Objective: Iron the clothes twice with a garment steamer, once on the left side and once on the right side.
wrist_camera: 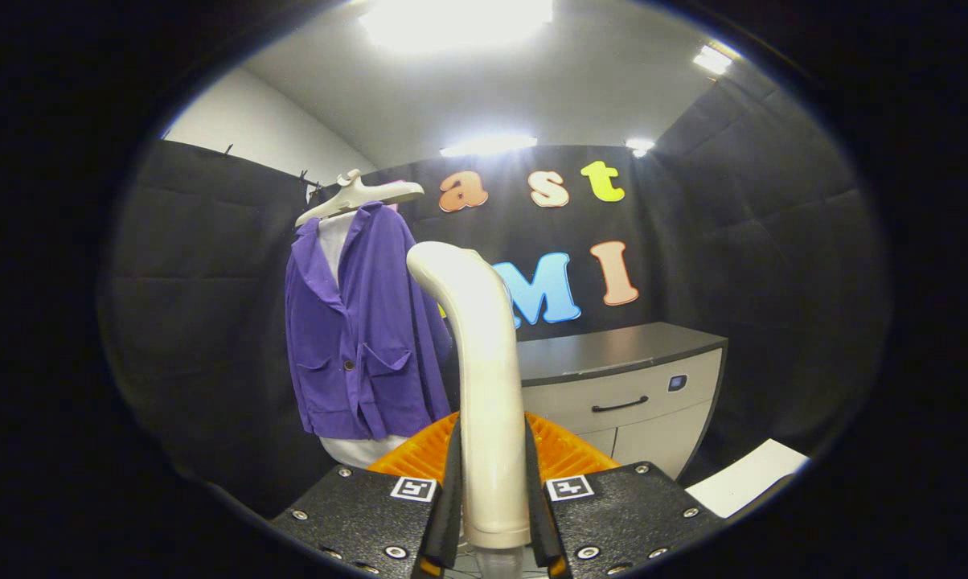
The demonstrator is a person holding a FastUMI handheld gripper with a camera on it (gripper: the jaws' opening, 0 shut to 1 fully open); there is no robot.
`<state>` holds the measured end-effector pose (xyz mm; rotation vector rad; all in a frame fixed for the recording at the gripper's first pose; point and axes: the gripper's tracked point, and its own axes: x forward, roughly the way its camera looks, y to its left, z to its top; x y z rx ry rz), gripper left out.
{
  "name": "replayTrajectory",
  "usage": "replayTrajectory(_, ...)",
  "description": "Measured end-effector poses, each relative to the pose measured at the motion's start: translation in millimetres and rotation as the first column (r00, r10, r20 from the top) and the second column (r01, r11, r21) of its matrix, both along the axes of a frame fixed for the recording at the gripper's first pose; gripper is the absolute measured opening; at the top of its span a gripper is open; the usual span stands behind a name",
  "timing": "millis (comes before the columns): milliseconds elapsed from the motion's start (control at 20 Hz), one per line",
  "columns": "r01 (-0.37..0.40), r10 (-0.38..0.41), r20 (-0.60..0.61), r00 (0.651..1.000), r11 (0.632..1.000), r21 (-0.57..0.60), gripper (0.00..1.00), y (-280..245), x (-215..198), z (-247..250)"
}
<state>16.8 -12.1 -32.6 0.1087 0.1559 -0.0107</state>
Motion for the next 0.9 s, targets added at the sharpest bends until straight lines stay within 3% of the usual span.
replayTrajectory(350,0.029,-0.029,-0.012,0.999,0.999,-0.012,0.35,-20,-9,0)
replayTrajectory(900,0.015,-0.015,-0.03,0.999,1.0,-0.012,0.35,-21,-9,-2)
